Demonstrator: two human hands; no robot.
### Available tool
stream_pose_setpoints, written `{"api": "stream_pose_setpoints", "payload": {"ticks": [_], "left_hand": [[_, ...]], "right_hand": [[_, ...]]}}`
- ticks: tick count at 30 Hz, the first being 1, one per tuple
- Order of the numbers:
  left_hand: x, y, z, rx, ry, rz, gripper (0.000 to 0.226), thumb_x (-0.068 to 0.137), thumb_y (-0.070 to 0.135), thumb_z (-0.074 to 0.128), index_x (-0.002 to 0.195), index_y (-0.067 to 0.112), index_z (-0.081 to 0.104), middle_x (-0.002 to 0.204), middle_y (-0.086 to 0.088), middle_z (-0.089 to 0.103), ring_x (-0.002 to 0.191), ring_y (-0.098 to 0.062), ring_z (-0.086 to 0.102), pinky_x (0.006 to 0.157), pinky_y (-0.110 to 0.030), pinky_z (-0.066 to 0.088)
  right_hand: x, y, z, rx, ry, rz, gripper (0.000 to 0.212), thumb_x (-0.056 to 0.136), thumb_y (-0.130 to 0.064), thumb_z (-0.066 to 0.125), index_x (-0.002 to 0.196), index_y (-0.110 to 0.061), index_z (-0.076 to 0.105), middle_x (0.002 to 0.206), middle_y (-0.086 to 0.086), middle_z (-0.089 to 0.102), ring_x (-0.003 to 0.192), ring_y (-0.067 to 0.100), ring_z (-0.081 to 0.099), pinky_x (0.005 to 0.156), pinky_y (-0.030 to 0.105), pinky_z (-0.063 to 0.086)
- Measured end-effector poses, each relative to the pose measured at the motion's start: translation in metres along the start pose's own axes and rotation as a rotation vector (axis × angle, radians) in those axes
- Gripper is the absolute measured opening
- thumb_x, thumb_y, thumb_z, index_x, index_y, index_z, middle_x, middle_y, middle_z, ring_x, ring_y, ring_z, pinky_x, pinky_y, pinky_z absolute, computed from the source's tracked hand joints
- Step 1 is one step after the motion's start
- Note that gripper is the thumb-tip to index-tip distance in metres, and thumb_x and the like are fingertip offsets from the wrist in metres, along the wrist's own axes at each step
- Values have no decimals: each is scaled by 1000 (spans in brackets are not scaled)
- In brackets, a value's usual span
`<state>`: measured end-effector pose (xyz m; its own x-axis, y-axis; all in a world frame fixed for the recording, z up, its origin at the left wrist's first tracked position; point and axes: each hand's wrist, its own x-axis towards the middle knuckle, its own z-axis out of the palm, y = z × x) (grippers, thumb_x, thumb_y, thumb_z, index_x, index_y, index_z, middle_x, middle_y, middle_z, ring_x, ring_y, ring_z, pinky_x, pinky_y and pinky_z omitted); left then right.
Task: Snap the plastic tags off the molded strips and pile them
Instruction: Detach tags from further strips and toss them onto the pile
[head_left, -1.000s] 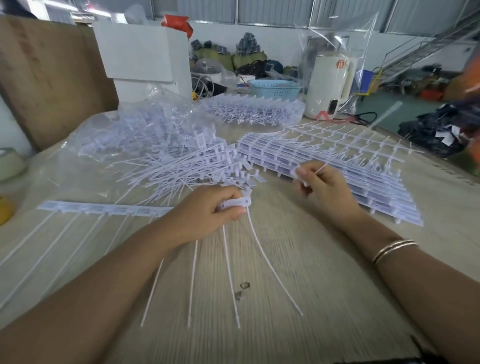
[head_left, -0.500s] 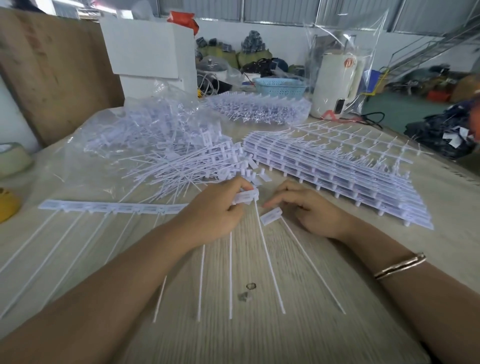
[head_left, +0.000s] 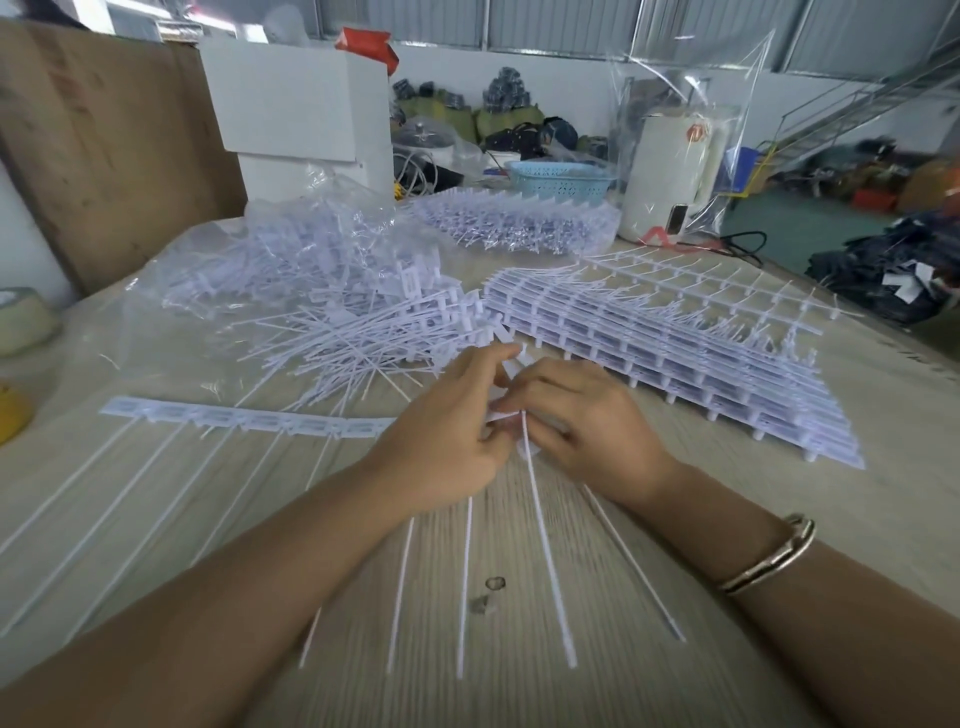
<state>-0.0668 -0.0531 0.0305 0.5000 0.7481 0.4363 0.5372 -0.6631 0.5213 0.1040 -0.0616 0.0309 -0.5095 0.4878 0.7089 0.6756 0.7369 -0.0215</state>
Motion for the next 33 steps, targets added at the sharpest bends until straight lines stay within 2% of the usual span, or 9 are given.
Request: {"api": "stream_pose_setpoints", "payload": {"ticks": [5,9,13,17,22,25,29,31,33], "left_hand": [[3,-7,-19,15,19,-114,38,86,49,48,120,32,54,101,17,59,92,-3,58,82,-31,49],[2,-15,-21,102,-118,-111,19,89,37,57,101,25,65,90,8,65,84,-11,61,78,-37,50],[3,-18,-21,67,-93,-62,13,85,34,64,93,24,66,76,13,58,70,-7,56,64,-28,43],[5,-24,-22,2,-83,-64,8,79,33,71,84,29,65,73,16,59,71,-2,56,64,-25,43],[6,-29,-16,-36,-81,-83,12,76,32,74,76,31,61,71,13,60,68,-3,55,64,-27,42],[7,-34,-16,-41,-57,-84,17,75,29,75,72,28,59,66,9,59,63,-10,54,59,-31,41],[5,-39,-18,-18,-80,-99,11,78,38,70,85,30,66,76,10,64,74,-12,61,71,-41,51],[4,-39,-17,5,-88,-80,11,80,41,68,88,33,66,77,13,64,76,-8,61,73,-41,50],[3,-37,-16,35,-87,-54,12,81,43,65,90,35,66,78,14,64,76,-6,60,73,-38,50]], "right_hand": [[-6,15,-4,82,68,146,15,81,3,64,87,-7,72,91,7,66,80,26,66,64,45,52],[-6,14,-4,22,35,133,10,79,-5,66,87,-8,71,90,6,67,81,25,66,64,45,51],[-6,11,-6,-69,-32,127,16,78,-23,71,87,-10,71,85,3,69,76,24,66,66,42,51],[-7,8,-7,-22,-77,230,20,81,-32,66,89,-15,73,81,-4,72,69,15,64,72,33,41],[-6,10,-5,200,-101,339,7,85,-20,68,80,-19,73,69,-10,66,61,1,54,65,22,40],[-7,13,-5,313,-2,454,34,88,-17,63,63,-39,55,56,-8,57,53,6,49,56,18,37],[-8,13,-9,369,9,442,18,88,-11,62,87,-27,69,78,-16,65,71,9,60,66,21,46],[-8,15,-10,359,-21,390,19,88,-9,61,102,-16,70,88,-2,66,79,19,61,73,33,48],[-9,17,-10,375,-70,389,26,87,-9,61,110,-19,66,88,7,58,78,27,56,73,42,46]]}}
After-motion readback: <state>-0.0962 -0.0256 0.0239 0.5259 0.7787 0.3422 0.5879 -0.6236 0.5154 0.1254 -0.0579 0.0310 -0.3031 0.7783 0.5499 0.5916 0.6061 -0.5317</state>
